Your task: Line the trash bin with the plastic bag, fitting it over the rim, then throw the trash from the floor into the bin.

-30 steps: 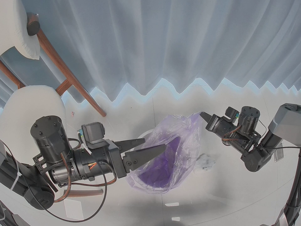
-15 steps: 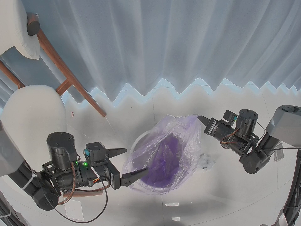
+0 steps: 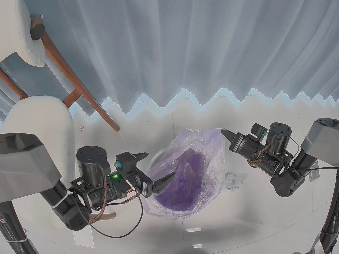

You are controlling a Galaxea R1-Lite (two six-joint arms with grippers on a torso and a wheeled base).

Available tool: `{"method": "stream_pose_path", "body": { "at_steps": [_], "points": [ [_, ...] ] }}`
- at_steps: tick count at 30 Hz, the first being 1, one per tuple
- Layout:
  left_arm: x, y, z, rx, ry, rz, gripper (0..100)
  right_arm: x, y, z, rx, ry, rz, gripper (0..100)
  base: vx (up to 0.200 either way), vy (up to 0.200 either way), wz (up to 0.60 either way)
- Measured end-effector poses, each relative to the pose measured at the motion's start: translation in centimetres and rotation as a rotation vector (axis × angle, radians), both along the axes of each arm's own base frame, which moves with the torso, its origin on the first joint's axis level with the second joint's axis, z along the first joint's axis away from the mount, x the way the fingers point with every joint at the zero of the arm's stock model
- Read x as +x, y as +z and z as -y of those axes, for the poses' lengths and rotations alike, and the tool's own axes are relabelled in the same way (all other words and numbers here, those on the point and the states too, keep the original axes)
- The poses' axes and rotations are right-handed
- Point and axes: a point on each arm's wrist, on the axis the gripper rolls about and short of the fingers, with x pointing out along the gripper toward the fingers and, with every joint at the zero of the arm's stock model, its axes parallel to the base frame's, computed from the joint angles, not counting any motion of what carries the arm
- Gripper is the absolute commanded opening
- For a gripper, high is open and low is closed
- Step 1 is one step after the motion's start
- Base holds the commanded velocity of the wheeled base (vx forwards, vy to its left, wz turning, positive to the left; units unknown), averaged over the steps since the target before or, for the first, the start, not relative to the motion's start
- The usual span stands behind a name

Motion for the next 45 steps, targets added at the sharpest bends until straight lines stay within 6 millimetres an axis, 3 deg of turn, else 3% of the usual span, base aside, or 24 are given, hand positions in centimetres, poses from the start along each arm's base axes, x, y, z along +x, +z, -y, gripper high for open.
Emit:
{"method": "stream_pose_path", "body": {
  "at_steps": [6, 7, 15, 24, 33, 45],
  "points": [
    [1.8, -1.6, 0.8, 0.020, 0.017, -0.011, 100, -0.3, 0.3, -0.3, 0.000, 0.009, 0.005, 0, 0.000, 0.000, 0.00],
    [2.1, -1.9, 0.9, 0.022, 0.019, -0.014, 0, -0.3, 0.3, -0.3, -0.001, 0.009, 0.006, 0, 0.000, 0.000, 0.00],
    [4.8, -2.7, 1.1, 0.010, 0.062, 0.011, 0, -0.4, 0.3, -0.4, -0.001, 0.012, 0.007, 0, 0.000, 0.000, 0.00],
    [7.9, -2.0, -0.7, -0.021, 0.131, 0.027, 0, 0.5, 0.5, 0.3, 0.010, -0.009, 0.023, 0, 0.000, 0.000, 0.00],
    [8.3, -1.5, -1.2, -0.198, 0.133, -0.103, 0, 1.7, -0.4, 0.5, 0.014, -0.025, 0.017, 0, 0.000, 0.000, 0.00],
    [8.9, -2.0, -1.6, -0.226, 0.145, -0.119, 0, 3.4, -3.3, 0.4, 0.013, -0.036, 0.010, 0, 0.000, 0.000, 0.00]
  ]
}}
